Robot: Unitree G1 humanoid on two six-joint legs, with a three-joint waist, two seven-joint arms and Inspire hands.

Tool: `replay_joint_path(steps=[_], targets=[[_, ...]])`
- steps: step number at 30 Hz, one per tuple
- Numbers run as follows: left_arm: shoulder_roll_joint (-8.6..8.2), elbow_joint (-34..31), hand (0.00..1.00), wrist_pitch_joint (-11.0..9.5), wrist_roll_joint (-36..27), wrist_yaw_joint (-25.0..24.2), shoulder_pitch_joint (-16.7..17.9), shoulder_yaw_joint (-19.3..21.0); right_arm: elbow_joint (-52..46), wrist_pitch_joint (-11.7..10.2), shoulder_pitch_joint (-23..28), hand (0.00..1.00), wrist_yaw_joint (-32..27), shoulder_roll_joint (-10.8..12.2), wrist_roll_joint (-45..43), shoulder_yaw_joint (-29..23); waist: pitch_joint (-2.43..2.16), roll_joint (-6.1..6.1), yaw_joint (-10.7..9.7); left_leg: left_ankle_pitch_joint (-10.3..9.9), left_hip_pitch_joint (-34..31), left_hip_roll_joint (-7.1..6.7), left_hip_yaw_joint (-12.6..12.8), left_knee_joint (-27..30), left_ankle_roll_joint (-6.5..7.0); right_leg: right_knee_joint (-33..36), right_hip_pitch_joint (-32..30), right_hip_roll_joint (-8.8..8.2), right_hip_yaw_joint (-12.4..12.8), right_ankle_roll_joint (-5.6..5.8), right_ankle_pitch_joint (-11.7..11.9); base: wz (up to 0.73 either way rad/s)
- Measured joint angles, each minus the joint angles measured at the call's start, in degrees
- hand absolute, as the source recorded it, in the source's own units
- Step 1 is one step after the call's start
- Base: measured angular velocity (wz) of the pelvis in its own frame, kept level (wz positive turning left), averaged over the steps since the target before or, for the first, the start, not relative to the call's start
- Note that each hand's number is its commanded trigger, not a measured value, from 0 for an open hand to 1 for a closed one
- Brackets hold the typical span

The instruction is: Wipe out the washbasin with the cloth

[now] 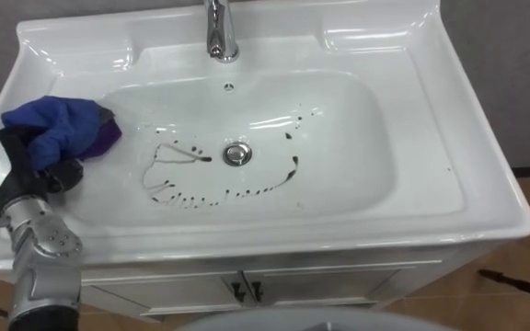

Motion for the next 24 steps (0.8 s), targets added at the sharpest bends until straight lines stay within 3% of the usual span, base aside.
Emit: replay_joint_path(steps=[5, 7, 12, 15, 24], targets=[[0.15, -2.77, 1.00, 1.55, -0.05, -0.59, 0.00, -3.22, 2.11, -0.60, -0.97, 0.00, 0.19, -0.02, -0.05, 0.12, 0.75, 0.48, -0.64, -0.02, -0.57, 0.20, 0.16, 0.13, 0.04, -0.05, -0.48, 0.17, 0.31, -0.02, 0.01, 0.06], [0.15, -3.89, 1.00, 1.53, -0.04, -1.81, 0.08, -5.06, 3.44, -1.26, -1.53, 0.00, 0.13, 0.02, -0.31, 0.14, 0.78, 0.61, -1.21, -0.03, -1.26, 0.27, 0.19, 0.44, 0.05, 0.10, -1.07, 0.22, 0.35, -0.05, 0.03, 0.00], [0.07, -5.72, 1.00, 1.33, 0.44, -6.44, 0.05, -12.71, 3.72, -2.39, -2.63, 0.00, 0.04, 0.05, -0.76, 1.38, 1.35, 1.10, -3.36, -0.13, -2.42, 0.77, 1.24, 1.09, 0.10, 0.98, -2.79, 0.44, 1.58, -0.23, 0.14, -0.12], [0.08, -8.04, 1.00, 0.61, 0.46, -7.99, -0.16, -15.71, 3.73, -2.45, -2.55, 0.00, 0.02, 0.01, -0.78, 2.33, 1.32, 1.13, -3.72, -0.15, -2.52, 0.82, 1.85, 1.50, 0.09, 1.18, -2.87, 0.41, 2.07, -0.31, 0.22, -0.17], [0.21, -12.78, 1.00, -0.61, 1.18, -10.16, -0.53, -17.01, 4.03, -2.49, -2.75, 0.00, 0.29, 0.13, -2.48, 2.34, 0.92, 1.50, -5.24, -0.15, -2.15, 0.97, 1.94, 1.54, 0.08, 2.07, -3.23, 0.43, 3.01, -0.32, 0.23, -0.06]])
